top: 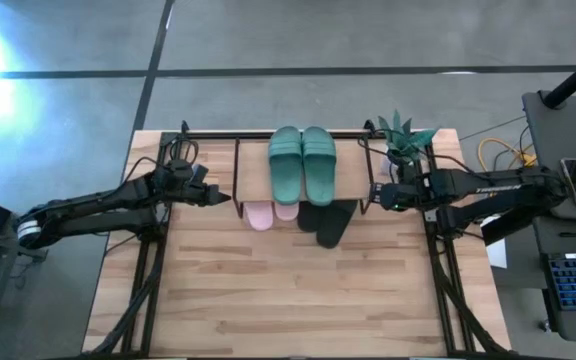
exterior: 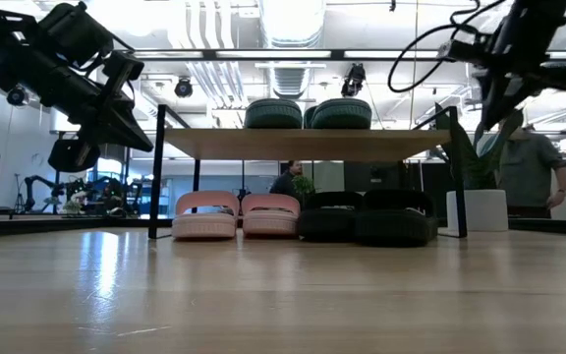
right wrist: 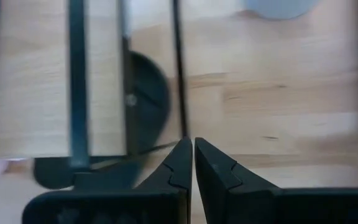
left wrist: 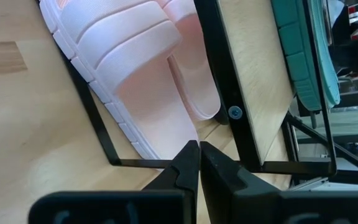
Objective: Pick and place slides into the shelf
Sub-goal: Adjust the slides under the shelf
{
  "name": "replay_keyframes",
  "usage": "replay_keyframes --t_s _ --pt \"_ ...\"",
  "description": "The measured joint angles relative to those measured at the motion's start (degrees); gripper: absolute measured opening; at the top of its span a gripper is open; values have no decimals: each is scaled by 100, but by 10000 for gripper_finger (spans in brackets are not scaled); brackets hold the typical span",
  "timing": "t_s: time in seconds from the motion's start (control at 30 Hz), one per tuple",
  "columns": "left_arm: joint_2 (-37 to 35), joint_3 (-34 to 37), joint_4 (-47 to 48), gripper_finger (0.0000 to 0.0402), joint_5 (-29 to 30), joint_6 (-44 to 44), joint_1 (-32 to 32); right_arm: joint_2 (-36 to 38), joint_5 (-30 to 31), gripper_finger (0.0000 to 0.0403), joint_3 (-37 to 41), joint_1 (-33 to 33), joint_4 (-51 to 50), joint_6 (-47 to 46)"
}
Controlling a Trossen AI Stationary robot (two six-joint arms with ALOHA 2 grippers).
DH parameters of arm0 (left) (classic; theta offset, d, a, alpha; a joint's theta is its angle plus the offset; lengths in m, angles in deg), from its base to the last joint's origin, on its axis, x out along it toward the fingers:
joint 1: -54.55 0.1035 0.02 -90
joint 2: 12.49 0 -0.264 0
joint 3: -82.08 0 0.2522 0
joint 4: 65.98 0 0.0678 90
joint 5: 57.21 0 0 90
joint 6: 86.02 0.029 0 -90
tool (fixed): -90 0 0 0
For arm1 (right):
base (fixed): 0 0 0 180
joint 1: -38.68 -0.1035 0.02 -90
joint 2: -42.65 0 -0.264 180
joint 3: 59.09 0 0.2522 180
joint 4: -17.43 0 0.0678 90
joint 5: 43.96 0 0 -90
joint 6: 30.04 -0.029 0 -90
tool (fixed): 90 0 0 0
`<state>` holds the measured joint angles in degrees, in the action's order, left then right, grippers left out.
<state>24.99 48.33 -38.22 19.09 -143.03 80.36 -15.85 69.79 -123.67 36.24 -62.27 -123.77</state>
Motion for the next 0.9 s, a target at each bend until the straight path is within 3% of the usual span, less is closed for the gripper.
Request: replay_keyframes --t_s 0.17,0.3,0.47,0.57,0.9 --pt "-2 0 -6 0 -17 -94 1 -32 -141 12 -535 -421 -1092 -427" --pt "-4 0 -8 0 -15 -91 1 -225 -600 12 -782 -1038 -1027 -771" --pt "-2 0 -42 0 -13 -66 1 -908 -718 12 -871 -2001 -185 -1445" --pt "-2 0 -38 0 -13 -65 1 -1520 -495 12 -903 -2394 318 -1883" --pt "-219 -27 49 0 11 77 1 -3526 -468 12 -1243 -2635 1627 -2112"
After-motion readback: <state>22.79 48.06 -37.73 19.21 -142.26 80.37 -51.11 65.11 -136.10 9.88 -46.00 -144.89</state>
